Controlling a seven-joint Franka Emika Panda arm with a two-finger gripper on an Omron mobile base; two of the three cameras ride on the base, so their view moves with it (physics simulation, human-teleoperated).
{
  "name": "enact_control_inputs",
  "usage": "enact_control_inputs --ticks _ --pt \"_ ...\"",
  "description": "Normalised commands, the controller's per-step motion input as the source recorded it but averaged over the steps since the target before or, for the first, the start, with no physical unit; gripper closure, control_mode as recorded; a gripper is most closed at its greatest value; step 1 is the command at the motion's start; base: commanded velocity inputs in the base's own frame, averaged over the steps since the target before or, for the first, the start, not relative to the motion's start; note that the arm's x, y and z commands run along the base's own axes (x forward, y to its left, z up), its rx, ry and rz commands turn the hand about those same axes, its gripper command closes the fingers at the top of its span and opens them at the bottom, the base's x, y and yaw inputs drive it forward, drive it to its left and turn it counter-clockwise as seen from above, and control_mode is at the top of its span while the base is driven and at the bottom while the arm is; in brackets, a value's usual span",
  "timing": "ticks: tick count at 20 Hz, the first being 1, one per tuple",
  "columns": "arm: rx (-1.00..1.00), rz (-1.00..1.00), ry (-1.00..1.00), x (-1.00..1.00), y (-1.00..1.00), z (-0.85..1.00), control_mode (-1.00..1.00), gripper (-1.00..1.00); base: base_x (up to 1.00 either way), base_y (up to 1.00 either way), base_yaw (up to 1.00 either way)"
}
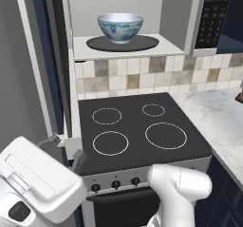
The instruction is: Close the microwave door.
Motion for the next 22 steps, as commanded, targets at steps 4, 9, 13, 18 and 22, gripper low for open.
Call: enact_control_inputs --ticks 4,9,13,18,22 --pt "0.00 0.00 0.00 0.18 0.01 0.00 -1.00 -1.00 0.00 0.00 0.00" --pt "-0.04 0.00 -0.03 -0.15 0.50 0.00 -1.00 -1.00 0.00 0.00 0.00" --pt "-0.06 0.01 -0.01 -0.06 0.79 0.00 -1.00 -1.00 0.00 0.00 0.00" --pt "-0.01 0.03 0.01 0.18 0.39 -0.14 -1.00 -1.00 0.00 0.00 0.00" --pt "0.00 0.00 0.04 0.63 0.00 -0.45 -1.00 -1.00 0.00 0.00 0.00"
